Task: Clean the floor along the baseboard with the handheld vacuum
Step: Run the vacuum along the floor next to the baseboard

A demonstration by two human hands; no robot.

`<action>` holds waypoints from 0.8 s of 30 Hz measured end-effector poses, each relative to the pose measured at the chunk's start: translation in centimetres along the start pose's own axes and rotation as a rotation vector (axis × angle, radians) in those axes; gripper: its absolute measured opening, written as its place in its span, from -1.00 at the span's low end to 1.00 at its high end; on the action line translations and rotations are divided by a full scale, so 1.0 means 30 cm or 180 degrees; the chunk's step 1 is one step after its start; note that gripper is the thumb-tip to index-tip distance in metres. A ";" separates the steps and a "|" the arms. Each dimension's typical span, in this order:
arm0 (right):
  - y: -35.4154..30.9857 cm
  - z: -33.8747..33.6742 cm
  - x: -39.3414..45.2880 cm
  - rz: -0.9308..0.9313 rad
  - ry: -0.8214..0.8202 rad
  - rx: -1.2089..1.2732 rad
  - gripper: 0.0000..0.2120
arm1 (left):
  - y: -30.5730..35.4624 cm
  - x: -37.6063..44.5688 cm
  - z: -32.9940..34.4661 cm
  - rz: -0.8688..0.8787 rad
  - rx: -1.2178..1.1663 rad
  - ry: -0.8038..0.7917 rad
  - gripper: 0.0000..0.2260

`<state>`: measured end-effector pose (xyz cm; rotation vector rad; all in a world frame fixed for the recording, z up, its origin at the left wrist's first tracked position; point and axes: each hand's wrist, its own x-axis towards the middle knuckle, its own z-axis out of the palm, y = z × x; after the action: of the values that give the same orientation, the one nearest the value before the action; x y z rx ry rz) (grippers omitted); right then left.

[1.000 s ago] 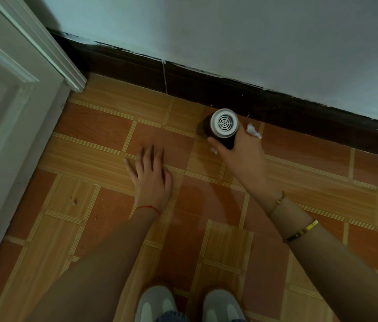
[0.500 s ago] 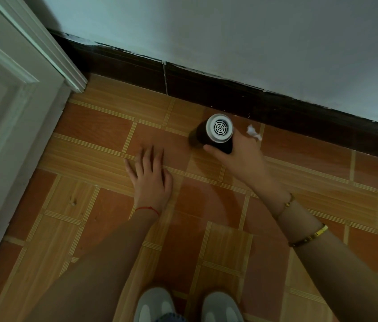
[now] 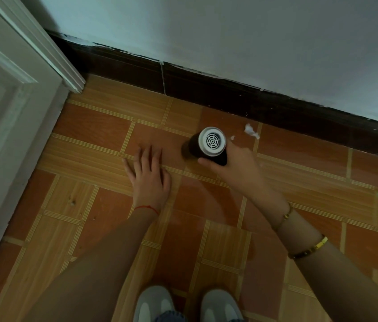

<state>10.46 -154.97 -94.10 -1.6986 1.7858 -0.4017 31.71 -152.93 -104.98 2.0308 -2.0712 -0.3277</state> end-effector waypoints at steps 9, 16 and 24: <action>0.068 -0.065 -0.031 0.0279 0.0492 0.0040 -0.33 | 0.002 -0.001 0.002 -0.0008 -0.0013 0.0010 -0.52; 0.062 -0.042 -0.085 0.0099 0.0029 0.0184 -0.38 | 0.002 -0.002 -0.001 -0.0021 0.0022 -0.0055 -0.49; 0.108 -0.094 -0.111 0.0367 0.0306 0.0018 -0.28 | 0.003 -0.002 0.005 -0.0031 0.0033 -0.0026 -0.50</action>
<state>6.05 -151.90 -93.19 -1.5874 1.9393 -0.4441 31.57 -152.87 -105.08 2.0497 -2.0726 -0.3281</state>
